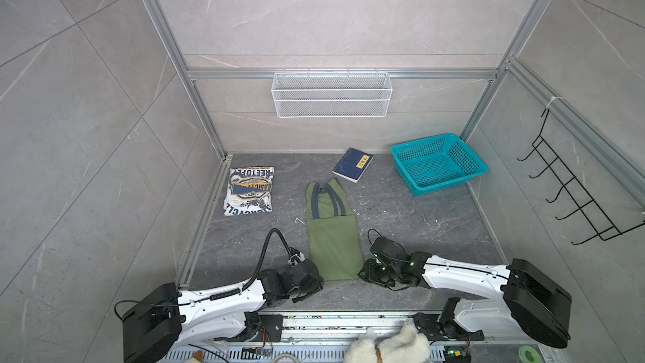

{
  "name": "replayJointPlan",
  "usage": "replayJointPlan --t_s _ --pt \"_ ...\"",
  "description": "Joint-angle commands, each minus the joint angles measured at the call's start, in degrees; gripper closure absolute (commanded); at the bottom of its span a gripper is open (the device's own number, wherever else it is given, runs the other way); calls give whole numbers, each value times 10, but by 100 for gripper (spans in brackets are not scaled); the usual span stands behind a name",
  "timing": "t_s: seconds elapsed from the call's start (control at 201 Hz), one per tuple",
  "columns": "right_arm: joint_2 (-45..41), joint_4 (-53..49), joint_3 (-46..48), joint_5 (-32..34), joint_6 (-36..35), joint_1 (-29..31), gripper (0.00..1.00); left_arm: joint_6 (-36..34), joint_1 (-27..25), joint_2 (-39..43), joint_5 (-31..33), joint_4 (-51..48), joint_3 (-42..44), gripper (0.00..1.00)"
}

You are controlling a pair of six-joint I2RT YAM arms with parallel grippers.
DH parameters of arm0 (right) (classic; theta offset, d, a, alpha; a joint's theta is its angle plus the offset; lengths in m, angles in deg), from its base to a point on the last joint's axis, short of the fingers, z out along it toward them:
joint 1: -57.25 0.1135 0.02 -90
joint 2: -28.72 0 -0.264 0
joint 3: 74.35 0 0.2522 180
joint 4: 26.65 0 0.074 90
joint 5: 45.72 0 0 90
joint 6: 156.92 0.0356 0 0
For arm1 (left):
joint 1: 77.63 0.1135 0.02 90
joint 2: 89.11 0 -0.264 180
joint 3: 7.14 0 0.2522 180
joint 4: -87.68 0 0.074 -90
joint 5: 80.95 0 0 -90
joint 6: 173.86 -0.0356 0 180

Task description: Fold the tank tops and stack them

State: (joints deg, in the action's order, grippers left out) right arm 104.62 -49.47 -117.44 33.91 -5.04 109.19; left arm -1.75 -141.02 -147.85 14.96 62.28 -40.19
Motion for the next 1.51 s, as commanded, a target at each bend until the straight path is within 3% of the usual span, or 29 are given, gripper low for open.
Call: replayJointPlan --t_s 0.0,0.219,0.458,0.766,0.866,1.035,1.219,1.508 --pt "16 7 15 -3 7 0 65 7 -1 -14 7 -16 -1 62" --pt "20 -2 5 2 2 0 83 1 -1 -21 12 -21 -8 74" --pt "-8 -71 -26 29 -20 5 100 -14 -1 -11 24 -62 -40 95" --pt "-60 -195 -120 72 -64 8 100 -8 13 41 46 -152 -118 99" --pt "-62 -226 -175 94 -84 4 100 -37 49 47 47 -181 -162 99" --pt "-23 -251 -266 94 -122 -30 100 -111 157 23 5 -176 -234 99" --pt "35 -234 -351 50 -163 -103 100 -177 258 -51 -37 -162 -325 99" --pt "157 -221 -490 19 -206 -173 100 -236 355 -187 -82 -135 -439 98"
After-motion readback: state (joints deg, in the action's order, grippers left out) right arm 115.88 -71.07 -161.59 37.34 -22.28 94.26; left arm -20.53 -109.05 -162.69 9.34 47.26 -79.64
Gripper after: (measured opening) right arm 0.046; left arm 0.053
